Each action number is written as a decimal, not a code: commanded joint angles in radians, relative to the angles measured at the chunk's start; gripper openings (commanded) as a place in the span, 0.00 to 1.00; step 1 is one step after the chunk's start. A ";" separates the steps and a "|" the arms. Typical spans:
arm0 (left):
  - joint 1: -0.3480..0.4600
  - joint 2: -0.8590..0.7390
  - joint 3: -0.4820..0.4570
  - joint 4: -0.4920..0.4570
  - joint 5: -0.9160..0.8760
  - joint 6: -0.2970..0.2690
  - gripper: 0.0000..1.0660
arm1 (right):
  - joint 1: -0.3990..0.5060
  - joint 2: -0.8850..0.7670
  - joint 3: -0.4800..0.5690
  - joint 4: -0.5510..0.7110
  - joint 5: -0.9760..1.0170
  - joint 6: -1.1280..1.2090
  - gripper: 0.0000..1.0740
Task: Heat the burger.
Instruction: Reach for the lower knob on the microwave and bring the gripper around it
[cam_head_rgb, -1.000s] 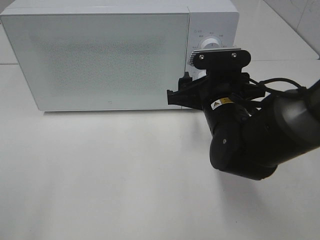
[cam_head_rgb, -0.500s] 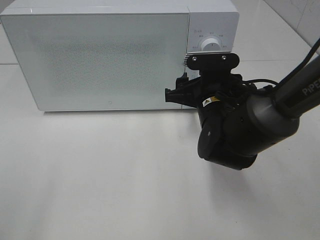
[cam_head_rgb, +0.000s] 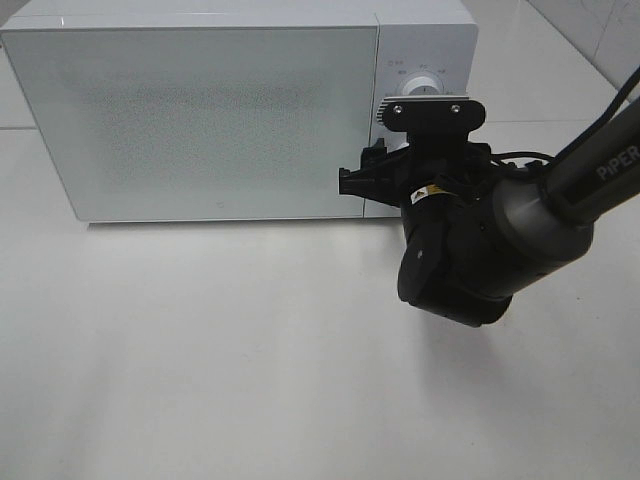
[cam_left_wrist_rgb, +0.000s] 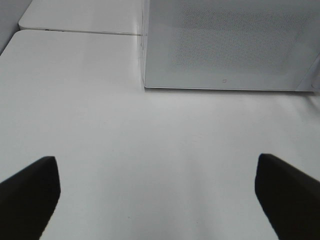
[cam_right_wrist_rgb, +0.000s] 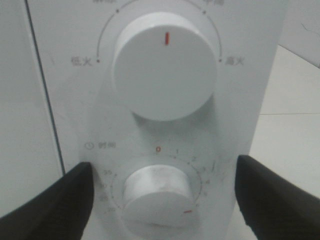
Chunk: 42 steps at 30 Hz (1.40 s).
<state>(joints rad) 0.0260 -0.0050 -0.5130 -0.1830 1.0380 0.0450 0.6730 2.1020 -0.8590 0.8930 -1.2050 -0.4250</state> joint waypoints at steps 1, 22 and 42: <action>0.005 -0.021 0.000 -0.006 -0.012 -0.003 0.92 | -0.008 0.019 -0.027 -0.004 -0.001 -0.005 0.70; 0.005 -0.021 0.000 -0.006 -0.012 -0.003 0.92 | 0.004 0.019 -0.027 -0.001 -0.065 -0.009 0.66; 0.005 -0.021 0.000 -0.006 -0.012 -0.003 0.92 | 0.004 0.019 -0.027 -0.019 -0.068 0.022 0.00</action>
<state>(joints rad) 0.0260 -0.0050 -0.5130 -0.1820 1.0380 0.0450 0.6810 2.1290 -0.8730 0.9010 -1.1980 -0.4160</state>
